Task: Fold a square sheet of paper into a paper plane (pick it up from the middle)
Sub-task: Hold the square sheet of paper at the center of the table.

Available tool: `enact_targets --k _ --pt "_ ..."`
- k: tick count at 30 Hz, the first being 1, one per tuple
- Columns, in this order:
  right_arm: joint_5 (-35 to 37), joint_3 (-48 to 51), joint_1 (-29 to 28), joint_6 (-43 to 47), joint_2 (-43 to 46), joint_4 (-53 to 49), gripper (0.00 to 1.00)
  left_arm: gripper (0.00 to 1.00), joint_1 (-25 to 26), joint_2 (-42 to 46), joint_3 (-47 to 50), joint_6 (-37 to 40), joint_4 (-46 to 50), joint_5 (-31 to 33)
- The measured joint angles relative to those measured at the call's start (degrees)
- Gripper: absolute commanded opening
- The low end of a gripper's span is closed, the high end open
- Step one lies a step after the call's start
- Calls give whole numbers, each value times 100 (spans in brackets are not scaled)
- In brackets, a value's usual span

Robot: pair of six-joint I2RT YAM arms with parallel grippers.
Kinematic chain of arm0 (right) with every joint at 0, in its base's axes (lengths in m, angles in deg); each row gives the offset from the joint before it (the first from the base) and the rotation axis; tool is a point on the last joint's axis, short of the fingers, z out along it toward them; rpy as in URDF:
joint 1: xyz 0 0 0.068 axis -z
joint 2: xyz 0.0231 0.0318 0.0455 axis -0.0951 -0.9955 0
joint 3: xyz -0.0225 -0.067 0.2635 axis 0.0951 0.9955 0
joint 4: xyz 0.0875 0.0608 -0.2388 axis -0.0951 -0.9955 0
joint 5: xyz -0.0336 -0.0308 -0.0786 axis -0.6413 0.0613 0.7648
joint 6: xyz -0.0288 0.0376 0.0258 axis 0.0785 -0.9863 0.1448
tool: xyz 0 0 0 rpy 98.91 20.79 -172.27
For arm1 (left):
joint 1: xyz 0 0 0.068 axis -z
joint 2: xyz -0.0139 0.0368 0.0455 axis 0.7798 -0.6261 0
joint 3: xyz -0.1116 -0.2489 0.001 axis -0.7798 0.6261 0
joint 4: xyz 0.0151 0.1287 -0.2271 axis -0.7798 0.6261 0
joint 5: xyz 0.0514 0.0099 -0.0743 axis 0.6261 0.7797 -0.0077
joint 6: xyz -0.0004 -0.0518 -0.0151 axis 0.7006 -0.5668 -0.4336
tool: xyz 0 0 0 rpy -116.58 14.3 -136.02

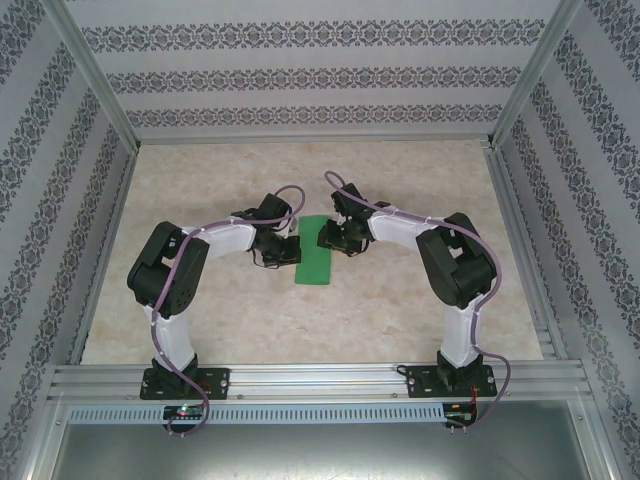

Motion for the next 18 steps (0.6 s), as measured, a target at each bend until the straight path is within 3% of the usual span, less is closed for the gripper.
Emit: enact_targets --k 18 --pt "4 -127 0 216 -129 -114 31 14 2 -26 -114 24 31 -48"
